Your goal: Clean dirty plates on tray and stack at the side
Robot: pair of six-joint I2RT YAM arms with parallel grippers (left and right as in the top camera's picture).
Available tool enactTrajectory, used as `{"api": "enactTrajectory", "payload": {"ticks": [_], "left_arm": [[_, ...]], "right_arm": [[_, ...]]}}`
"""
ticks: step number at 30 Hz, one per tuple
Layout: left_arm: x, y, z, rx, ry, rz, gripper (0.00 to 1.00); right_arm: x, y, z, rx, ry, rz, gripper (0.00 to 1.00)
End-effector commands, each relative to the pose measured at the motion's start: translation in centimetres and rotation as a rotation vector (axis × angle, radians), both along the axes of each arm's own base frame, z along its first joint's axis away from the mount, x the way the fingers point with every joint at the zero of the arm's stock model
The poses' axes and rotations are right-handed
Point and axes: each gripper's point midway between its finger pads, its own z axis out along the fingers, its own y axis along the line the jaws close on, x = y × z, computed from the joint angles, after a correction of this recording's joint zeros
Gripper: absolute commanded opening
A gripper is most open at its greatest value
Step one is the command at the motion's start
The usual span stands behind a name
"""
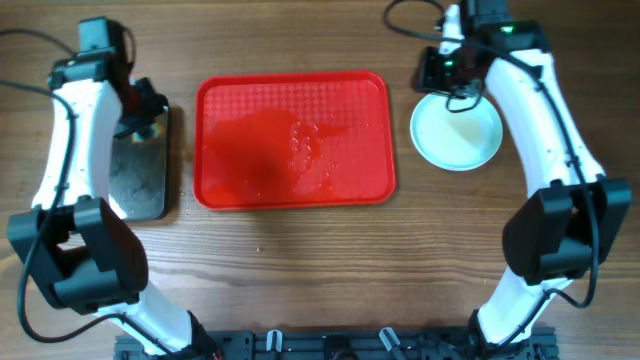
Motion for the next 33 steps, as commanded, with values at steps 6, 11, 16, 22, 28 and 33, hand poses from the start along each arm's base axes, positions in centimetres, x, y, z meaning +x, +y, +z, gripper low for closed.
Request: {"api": "enactTrajectory", "payload": {"ticks": [6, 11, 16, 22, 28, 33], "left_arm": [[-3.9, 6.7, -7.8, -0.034, 0.110, 0.300, 0.28], [-3.8, 6.7, -7.5, -0.032, 0.105, 0.295, 0.89], [-3.0, 5.5, -2.0, -0.010, 0.018, 0.256, 0.94], [-3.8, 0.8, 9.2, -0.004, -0.230, 0.148, 1.00], [-4.0, -1.2, 11.5, 0.000, -0.295, 0.097, 1.00], [-4.0, -1.2, 11.5, 0.000, -0.295, 0.097, 1.00]], "right_arm": [[0.1, 2.4, 0.9, -0.033, -0.054, 0.058, 0.54], [-0.1, 2.3, 0.7, -0.043, -0.047, 0.077, 0.54], [-0.4, 2.4, 1.2, -0.033, -0.039, 0.084, 0.55], [-1.6, 2.2, 8.3, -0.016, -0.185, 0.105, 0.55], [-6.8, 0.8, 20.2, 0.016, -0.476, 0.084, 0.69], [-11.6, 0.0, 26.3, 0.056, -0.639, 0.086, 1.00]]}}
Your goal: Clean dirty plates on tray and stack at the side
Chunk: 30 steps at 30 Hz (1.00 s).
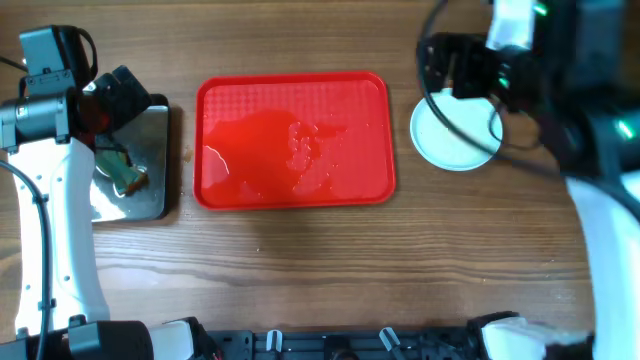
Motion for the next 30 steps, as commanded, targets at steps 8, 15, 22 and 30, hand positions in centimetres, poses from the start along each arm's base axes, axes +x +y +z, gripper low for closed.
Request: {"api": "enactTrajectory", "payload": {"ticks": [8, 15, 22, 30], "left_arm": [[0.1, -0.3, -0.1, -0.009, 0.001, -0.007, 1.00], [0.1, -0.3, -0.1, -0.009, 0.001, -0.007, 1.00], [0.1, -0.3, -0.1, -0.009, 0.001, -0.007, 1.00], [0.1, -0.3, -0.1, -0.009, 0.001, -0.007, 1.00]], "right_arm": [[-3.7, -0.9, 3.1, 0.010, -0.070, 0.000, 1.00], [-1.1, -1.4, 2.2, -0.182, -0.228, 0.067, 1.00], [-3.9, -2.8, -2.9, -0.210, -0.515, 0.046, 1.00], [-9.5, -5.8, -12.2, -0.075, -0.696, -0.091, 1.00]]}}
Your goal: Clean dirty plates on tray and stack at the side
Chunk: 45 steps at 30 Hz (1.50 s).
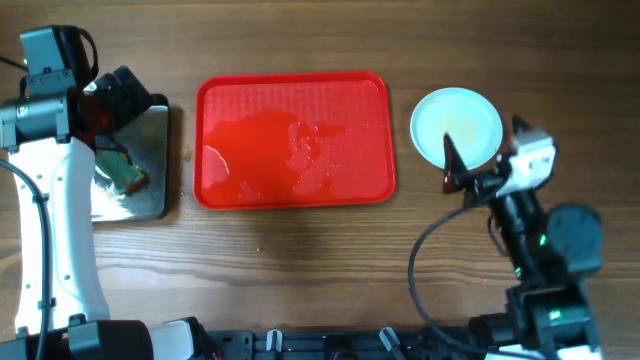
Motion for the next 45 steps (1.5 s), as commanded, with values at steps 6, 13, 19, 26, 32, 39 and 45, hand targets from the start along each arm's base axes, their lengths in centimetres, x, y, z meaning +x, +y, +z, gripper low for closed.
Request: {"api": "enactTrajectory", "payload": {"ticks": [6, 13, 19, 26, 32, 39, 45], "left_arm": [[0.1, -0.1, 0.0, -0.001, -0.002, -0.002, 1.00], [0.1, -0.1, 0.0, -0.001, -0.002, -0.002, 1.00], [0.1, -0.1, 0.0, -0.001, -0.002, -0.003, 1.00], [0.1, -0.1, 0.0, -0.001, -0.002, -0.002, 1.00], [0.1, -0.1, 0.0, -0.001, -0.002, -0.002, 1.00], [-0.4, -3.2, 2.4, 0.010, -0.070, -0.081, 1.00], [-2.5, -5.5, 5.3, 0.116, -0.131, -0.186, 1.00]], "right_arm": [[-3.3, -0.9, -8.4, 0.182, -0.076, -0.008, 1.00], [-3.5, -0.8, -12.2, 0.272, 0.047, -0.009, 1.00], [-3.6, -0.9, -12.5, 0.307, 0.068, -0.016, 1.00], [-3.5, -0.9, -12.6, 0.307, 0.073, -0.017, 1.00], [-3.5, -0.9, -12.6, 0.307, 0.073, -0.016, 1.00], [-3.5, -0.9, -12.6, 0.307, 0.073, -0.017, 1.00], [-3.5, -0.9, -12.6, 0.307, 0.073, -0.016, 1.00]]}}
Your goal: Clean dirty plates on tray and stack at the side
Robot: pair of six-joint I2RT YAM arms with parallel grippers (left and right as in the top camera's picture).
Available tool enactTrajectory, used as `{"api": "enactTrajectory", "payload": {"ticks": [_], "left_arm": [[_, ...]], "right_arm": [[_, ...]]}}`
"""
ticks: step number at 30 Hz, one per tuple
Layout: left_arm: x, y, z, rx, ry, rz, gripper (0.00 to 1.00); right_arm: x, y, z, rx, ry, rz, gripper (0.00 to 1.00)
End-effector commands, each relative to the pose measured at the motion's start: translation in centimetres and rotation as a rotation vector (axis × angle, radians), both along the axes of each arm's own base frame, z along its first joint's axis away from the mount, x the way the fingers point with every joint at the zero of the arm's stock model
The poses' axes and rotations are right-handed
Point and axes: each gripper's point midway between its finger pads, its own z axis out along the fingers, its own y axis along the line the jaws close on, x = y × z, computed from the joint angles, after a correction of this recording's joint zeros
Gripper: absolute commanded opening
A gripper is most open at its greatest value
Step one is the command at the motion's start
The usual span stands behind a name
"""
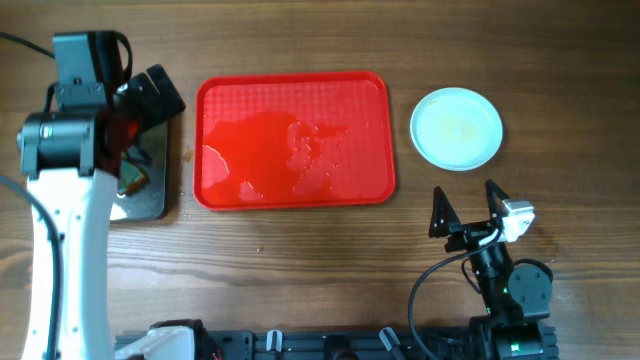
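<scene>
The red tray (372,100) lies in the middle of the table, bare except for wet patches. A pale plate (457,128) rests on the wood to its right. My right gripper (467,210) is drawn back near the front edge, below the plate, open with its fingers spread and nothing in them. At the far left my left gripper (152,98) hangs above the top of a metal tray (150,200). It looks open and empty. A sponge (131,177) lies on that metal tray, apart from the fingers.
Cables run from both arms along the table's sides. The left arm's white link (65,250) covers the left edge of the table. A dark rail (330,345) runs along the front edge.
My right gripper has drawn further back toward the front edge, away from the plate. The left gripper has shifted slightly right above the metal tray. Plate and sponge have not moved.
At first my right gripper was at the plate's far rim and my left gripper was low on the metal tray. Then both were lifted, and the sponge lay loose on the metal tray. Since then the right arm has drawn back in two stages.
</scene>
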Motion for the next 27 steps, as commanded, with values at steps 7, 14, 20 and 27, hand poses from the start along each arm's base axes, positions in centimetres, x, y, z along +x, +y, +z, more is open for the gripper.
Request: {"api": "enactTrajectory", "payload": {"ticks": [7, 14, 20, 27], "left_arm": [[-2.2, -1.7, -3.1, -0.011, -0.392, -0.082, 1.00], [-6.8, -3.2, -10.0, -0.052, -0.517, -0.149, 1.00], [-9.4, -3.2, -11.8, -0.041, -0.612, -0.153, 1.00], [-10.2, -3.3, -11.6, -0.013, -0.772, -0.169, 1.00]], "right_arm": [[-0.1, 0.1, 0.2, 0.012, -0.008, 0.010, 1.00], [-0.1, 0.2, 0.2, 0.012, -0.008, 0.011, 1.00], [-0.1, 0.1, 0.2, 0.012, -0.008, 0.010, 1.00], [-0.1, 0.2, 0.2, 0.012, -0.008, 0.011, 1.00]]}}
